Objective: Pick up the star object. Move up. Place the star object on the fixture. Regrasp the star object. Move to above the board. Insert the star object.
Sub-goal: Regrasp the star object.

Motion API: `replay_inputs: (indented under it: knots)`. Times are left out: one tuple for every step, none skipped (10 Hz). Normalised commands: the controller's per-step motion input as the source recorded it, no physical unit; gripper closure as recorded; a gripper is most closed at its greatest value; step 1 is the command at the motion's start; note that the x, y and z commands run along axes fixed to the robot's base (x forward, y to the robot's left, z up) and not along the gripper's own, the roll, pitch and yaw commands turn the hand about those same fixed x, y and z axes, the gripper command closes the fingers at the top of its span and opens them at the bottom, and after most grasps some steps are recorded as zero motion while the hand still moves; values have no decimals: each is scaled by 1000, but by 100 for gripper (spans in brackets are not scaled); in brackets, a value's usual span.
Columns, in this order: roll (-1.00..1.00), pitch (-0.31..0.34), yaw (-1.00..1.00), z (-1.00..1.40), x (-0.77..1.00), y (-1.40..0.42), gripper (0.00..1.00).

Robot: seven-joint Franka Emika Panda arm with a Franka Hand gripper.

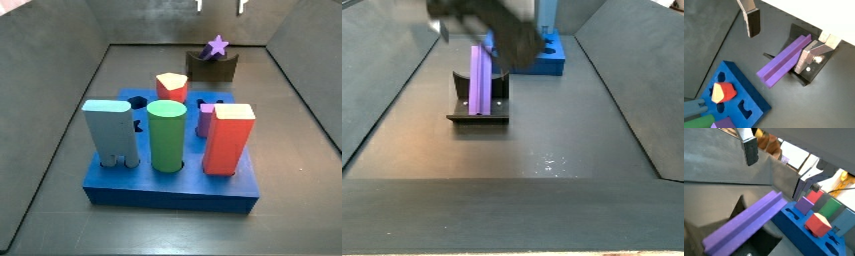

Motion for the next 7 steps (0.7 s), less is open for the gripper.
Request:
replay_inputs:
  knots:
    - [1000,39,31,737,-18,-1000,0]
    - [1000,36,31,674,-25,-1000,0]
    - [1000,33,31,569,-33,-1000,0]
    - [1000,30,31,455,-42,-1000,0]
    - [1000,27,31,278,-40,-879,0]
    - [1000,23,31,161,-35,-708,0]
    - [1000,18,32,86,-37,-475,0]
